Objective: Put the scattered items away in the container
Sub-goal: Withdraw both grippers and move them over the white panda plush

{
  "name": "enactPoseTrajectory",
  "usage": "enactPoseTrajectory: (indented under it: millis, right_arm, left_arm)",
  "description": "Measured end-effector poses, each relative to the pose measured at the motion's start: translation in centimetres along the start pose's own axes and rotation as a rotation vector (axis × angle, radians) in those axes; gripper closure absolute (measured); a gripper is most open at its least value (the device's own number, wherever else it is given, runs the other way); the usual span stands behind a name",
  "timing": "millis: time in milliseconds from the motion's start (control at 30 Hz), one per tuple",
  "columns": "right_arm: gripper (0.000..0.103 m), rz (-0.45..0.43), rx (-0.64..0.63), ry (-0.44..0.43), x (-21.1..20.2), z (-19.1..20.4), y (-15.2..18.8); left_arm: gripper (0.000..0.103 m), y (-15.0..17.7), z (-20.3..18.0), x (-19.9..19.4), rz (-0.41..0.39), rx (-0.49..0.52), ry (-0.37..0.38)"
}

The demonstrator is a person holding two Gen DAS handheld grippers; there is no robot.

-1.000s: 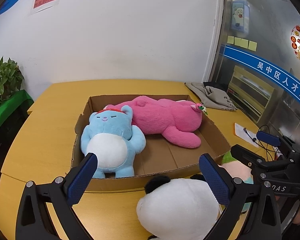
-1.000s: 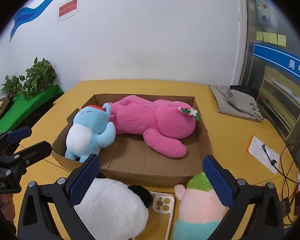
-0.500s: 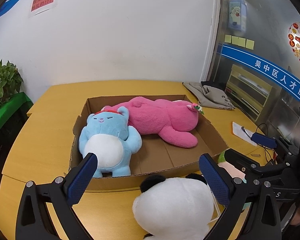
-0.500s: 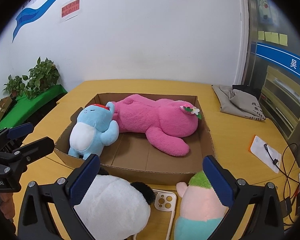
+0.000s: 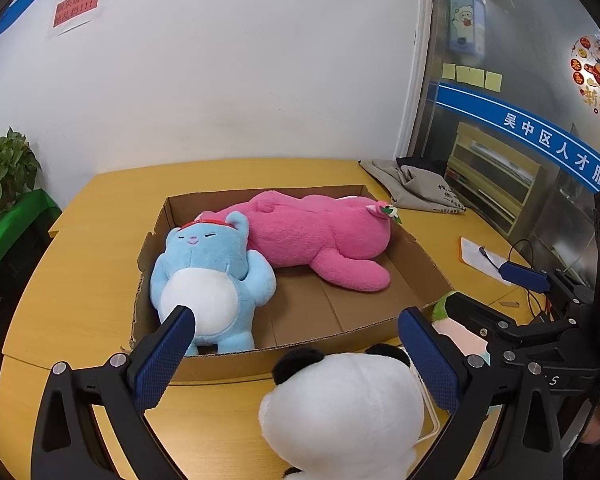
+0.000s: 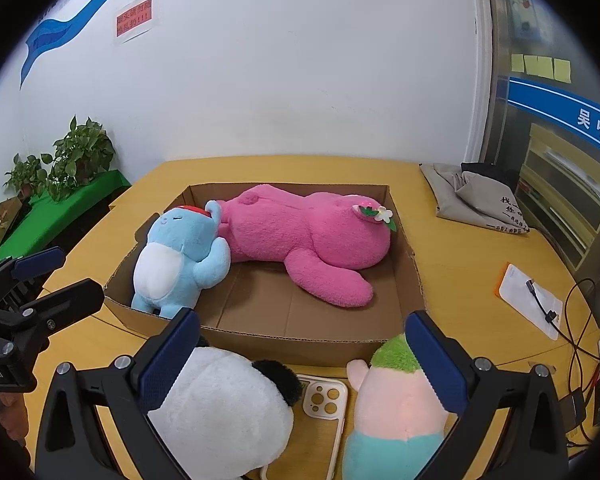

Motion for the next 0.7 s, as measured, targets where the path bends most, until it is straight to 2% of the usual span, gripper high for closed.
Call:
enactPoseTrajectory:
  millis: [400, 700]
  right_arm:
    - [0.000, 0.008, 0.001, -0.007, 0.1, 0.2, 0.4]
    - [0.000, 0.010, 0.011, -0.018, 0.3, 0.3, 0.8]
  left_arm:
    - [0.000, 0.6, -0.3, 0.1, 0.016, 0.016, 0.003]
    - [0.000, 1.3, 0.0, 0.6, 0.038, 0.003, 0.038]
Point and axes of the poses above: each gripper's, at about its wrist camera, not at the fingertips, and x roughly the way its jaws point, z to its left, y to its underside, the point moved 1 cm from there along x, roughly the way its jaws point, and after that the axes turned 15 degrees about -y, right-handed, at the moved point
